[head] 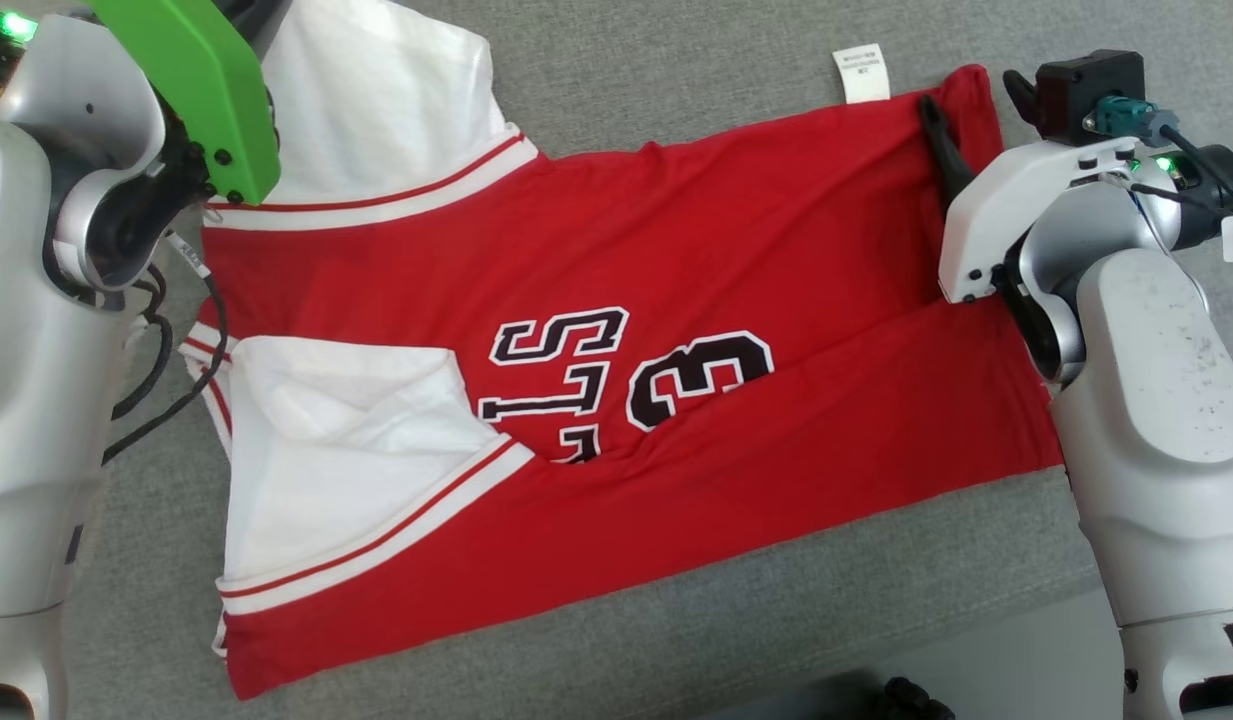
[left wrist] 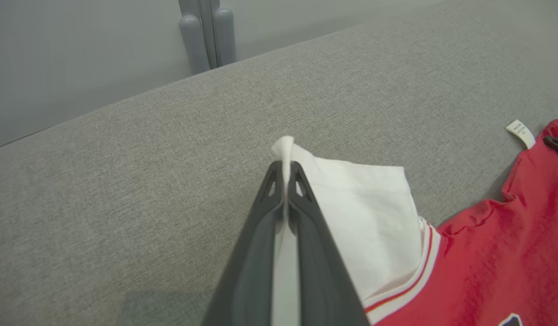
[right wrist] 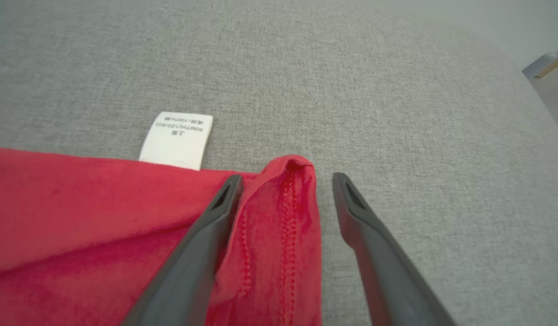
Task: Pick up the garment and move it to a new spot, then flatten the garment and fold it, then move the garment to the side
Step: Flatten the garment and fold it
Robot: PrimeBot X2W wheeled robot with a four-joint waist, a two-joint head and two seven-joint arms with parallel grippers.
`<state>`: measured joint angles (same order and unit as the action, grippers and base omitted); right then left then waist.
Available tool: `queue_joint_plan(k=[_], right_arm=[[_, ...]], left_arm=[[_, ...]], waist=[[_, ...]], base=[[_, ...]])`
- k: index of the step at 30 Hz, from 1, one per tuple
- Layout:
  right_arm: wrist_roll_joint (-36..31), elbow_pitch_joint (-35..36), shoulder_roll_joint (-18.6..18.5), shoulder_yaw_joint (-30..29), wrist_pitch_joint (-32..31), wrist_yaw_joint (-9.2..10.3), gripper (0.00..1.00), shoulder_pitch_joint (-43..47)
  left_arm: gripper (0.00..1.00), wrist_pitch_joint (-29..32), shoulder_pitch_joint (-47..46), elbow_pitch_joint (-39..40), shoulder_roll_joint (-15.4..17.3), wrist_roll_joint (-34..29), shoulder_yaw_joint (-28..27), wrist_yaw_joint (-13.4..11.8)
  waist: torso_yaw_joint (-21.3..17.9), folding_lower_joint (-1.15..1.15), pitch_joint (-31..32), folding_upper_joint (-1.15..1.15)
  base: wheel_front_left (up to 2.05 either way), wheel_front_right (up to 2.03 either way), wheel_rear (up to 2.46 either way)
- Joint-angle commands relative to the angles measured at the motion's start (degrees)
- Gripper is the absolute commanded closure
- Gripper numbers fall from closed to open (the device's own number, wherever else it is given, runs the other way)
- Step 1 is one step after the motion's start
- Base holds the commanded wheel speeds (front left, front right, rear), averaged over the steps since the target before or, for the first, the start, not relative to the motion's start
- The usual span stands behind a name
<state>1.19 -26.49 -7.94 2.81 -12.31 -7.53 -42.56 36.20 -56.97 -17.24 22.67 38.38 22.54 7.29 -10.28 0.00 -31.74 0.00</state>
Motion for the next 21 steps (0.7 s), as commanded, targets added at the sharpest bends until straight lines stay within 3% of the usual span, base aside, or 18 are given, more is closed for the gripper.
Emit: queue_joint_plan(k=[1,4,5,7,10,12,21], right_arm=[[-0.1,-0.5,-0.6,0.2,-1.0,0.09,0.0,-0.5],[1.4,-1.4,-1.9,0.7,-3.0,0.09,0.0,-0.5],[2.1,-1.8,-2.2,0.9,-3.7,0.09,0.08,-0.7],[3.0,-2.4,-2.9,0.9,-4.4,0.09,0.51,-0.9],[4.1,-3.6,-3.8,0.8,-4.9,0.09,0.74,-1.5],[4.4,-4.6,-4.2,0.7,-5.0,0.09,1.0,-2.0],[5.2,-5.9,-3.8,-0.9,2.7,0.09,1.0,-4.6]], left_arm=[[1.0,-0.6,0.9,0.3,-0.1,0.3,0.4,0.1],[1.0,-1.7,1.4,1.1,-0.8,1.3,1.3,0.2],[1.0,-2.3,1.4,1.4,-0.9,1.6,1.6,0.2],[1.0,-2.8,1.6,1.6,-1.1,2.1,2.2,0.2],[1.0,-4.0,1.8,2.1,-1.2,2.5,2.8,0.2],[1.0,-4.9,1.8,2.2,-1.1,2.9,2.8,0.2],[1.0,-9.6,1.9,1.2,-0.8,3.4,0.9,-0.1]], waist=[[2.2,0.0,1.8,0.0],[3.3,0.0,2.4,0.0],[3.6,0.0,2.6,0.0],[4.0,0.0,2.8,0.0],[4.5,0.0,3.0,0.0],[4.7,0.0,3.2,0.0],[4.8,0.0,5.0,0.0]], base=[[0.0,0.0,0.0],[0.0,0.0,0.0],[0.0,0.0,0.0],[0.0,0.0,0.0],[0.0,0.0,0.0],[0.0,0.0,0.0],[0.0,0.0,0.0]])
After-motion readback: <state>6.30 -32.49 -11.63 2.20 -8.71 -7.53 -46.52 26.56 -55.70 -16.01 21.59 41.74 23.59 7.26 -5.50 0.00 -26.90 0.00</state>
